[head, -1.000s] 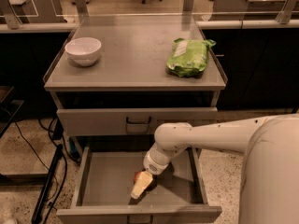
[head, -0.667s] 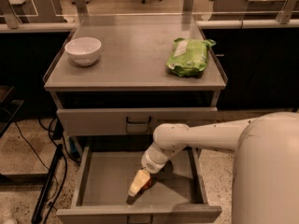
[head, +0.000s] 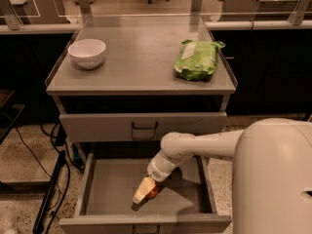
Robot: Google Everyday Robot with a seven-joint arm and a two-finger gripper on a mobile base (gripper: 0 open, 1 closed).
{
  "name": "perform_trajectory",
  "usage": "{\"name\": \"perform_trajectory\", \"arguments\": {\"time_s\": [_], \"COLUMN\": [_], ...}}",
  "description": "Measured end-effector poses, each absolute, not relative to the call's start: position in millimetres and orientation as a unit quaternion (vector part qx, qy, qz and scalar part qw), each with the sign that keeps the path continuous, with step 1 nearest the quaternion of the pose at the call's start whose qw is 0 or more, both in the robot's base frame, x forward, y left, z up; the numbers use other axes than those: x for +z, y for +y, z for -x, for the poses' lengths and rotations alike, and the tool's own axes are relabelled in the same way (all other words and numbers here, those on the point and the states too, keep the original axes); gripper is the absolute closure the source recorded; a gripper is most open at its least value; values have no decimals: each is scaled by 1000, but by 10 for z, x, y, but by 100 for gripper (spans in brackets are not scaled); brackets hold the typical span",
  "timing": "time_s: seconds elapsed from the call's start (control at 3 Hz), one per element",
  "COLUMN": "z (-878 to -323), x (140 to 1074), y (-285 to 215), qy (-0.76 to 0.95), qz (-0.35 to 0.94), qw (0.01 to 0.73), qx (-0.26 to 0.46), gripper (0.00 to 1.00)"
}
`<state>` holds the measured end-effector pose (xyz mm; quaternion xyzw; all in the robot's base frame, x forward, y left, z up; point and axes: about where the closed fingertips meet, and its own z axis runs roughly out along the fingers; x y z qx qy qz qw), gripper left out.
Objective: Pick apple from middle drawer and place on counter
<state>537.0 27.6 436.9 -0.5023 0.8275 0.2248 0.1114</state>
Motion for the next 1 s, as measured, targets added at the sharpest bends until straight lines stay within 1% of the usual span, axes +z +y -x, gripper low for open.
{"name": "perform_trajectory", "arguments": {"time_s": [1.0], "z": [-5303], "x": [3960], "y": [267], "qy": [841], "qz": [479], "qw": [88], "qx": [233], "gripper": [0]}}
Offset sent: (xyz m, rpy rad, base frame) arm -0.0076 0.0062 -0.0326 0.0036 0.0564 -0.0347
